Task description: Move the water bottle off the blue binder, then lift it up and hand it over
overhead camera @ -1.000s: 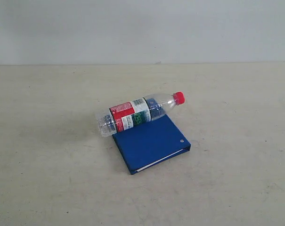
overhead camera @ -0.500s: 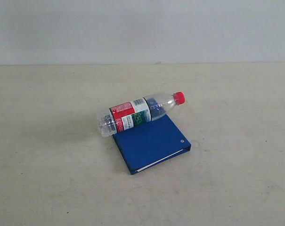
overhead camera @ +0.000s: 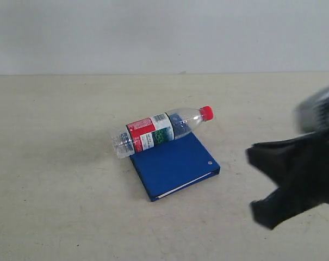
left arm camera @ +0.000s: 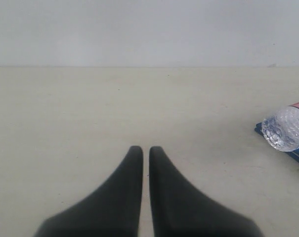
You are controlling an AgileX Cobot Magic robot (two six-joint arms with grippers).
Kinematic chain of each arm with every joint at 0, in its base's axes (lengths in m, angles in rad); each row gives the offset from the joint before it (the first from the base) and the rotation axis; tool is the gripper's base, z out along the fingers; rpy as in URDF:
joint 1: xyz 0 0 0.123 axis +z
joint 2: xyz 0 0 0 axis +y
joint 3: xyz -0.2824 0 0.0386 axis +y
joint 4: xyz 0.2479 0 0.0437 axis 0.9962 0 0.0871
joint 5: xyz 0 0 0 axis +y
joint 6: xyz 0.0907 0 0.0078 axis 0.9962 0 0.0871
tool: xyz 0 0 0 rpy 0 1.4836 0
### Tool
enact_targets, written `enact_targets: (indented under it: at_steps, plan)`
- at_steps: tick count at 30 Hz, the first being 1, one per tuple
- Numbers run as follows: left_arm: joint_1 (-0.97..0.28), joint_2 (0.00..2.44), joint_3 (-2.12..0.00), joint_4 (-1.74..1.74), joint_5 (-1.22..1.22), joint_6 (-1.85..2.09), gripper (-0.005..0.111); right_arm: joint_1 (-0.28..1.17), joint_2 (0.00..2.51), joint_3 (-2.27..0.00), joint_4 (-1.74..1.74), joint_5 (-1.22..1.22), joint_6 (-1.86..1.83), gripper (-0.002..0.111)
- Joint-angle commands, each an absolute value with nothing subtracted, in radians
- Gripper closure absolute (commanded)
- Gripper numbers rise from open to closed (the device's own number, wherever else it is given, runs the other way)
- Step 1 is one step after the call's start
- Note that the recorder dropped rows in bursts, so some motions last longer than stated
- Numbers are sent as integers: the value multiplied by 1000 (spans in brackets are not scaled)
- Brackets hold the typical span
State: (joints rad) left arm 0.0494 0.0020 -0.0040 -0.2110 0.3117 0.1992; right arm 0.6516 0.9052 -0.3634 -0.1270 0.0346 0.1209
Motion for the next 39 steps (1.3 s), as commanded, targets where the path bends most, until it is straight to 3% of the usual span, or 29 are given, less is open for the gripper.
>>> enact_targets:
  at_steps: [1, 5, 8, 18, 39]
  plan:
    - [48, 0, 0, -211, 299, 190, 102, 750, 1204, -544, -176, 72, -120, 89]
    - [48, 0, 0, -211, 299, 190, 102, 719, 1379, -700, -75, 44, 116, 55]
    - [48, 0, 0, -211, 299, 190, 102, 653, 1462, -803, 0, 42, 366, 43]
    - [48, 0, 0, -211, 299, 190, 102, 388, 1627, -926, 139, 89, 1007, 42]
    - [48, 0, 0, -211, 299, 190, 102, 381, 1815, -926, 197, -80, 1071, 42]
